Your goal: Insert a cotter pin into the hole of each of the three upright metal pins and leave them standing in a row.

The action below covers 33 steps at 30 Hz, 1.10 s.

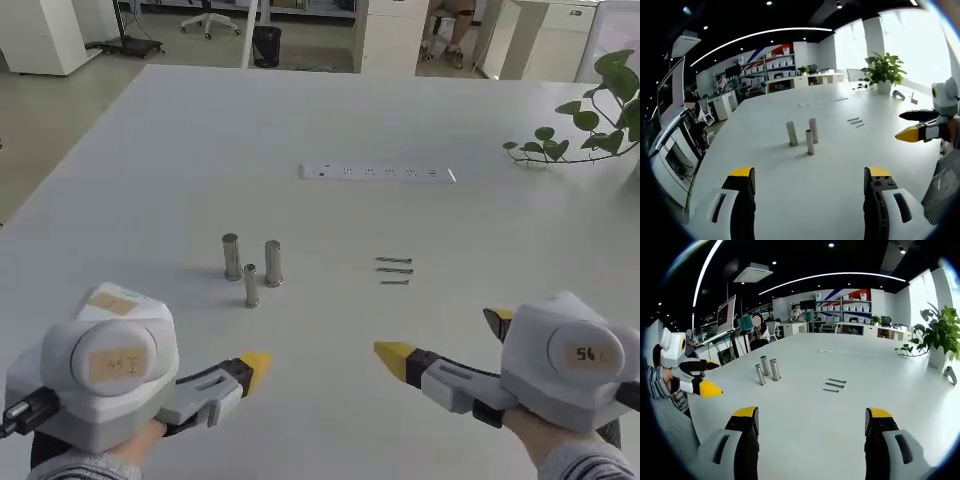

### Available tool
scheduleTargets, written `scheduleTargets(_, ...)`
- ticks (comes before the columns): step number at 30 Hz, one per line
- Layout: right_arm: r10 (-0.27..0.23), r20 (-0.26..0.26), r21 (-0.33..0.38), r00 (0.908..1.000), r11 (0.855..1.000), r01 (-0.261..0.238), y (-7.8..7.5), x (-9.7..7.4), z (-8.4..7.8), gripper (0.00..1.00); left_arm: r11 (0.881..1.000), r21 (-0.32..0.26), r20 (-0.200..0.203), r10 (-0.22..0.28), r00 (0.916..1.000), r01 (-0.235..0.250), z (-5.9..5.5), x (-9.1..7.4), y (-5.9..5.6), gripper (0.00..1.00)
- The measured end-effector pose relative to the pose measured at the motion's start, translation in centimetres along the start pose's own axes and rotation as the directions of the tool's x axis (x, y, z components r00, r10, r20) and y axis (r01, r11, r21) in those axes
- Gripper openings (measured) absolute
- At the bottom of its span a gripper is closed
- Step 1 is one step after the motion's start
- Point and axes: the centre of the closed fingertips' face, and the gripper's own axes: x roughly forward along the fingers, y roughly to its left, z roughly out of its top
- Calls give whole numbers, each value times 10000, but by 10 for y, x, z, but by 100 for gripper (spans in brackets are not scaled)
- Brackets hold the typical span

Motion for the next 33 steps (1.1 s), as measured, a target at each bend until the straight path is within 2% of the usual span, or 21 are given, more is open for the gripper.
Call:
scheduleTargets(5, 6, 46, 44, 10000, 10000, -6, 0, 0, 1, 86, 9999, -111, 256, -114, 9996, 117, 5, -1, -2, 95)
scheduleTargets(10, 27, 22, 84, 10000, 10000, -27, 0, 0, 0, 86, 9995, -167, 304, -253, 9992, 258, 6, -1, -5, 98)
scheduleTargets(14, -32, -66, -3, 10000, 10000, 32, -1, 0, -2, 85, 9995, -272, 245, -148, 9996, 155, 6, -2, -2, 99)
scheduleTargets(19, -14, -94, 12, 10000, 10000, 14, 0, -1, -2, 84, 9985, -524, 458, -111, 9989, 135, 10, -4, 2, 99)
scheduleTargets(25, 87, -112, -67, 9999, 9999, -88, 3, -1, -2, 82, 9980, -598, 290, -164, 9994, 182, 8, -3, 3, 99)
scheduleTargets(33, 133, -61, 32, 9999, 9999, -133, 3, -3, 0, 80, 9979, -546, 484, -321, 9983, 347, 18, -7, 2, 99)
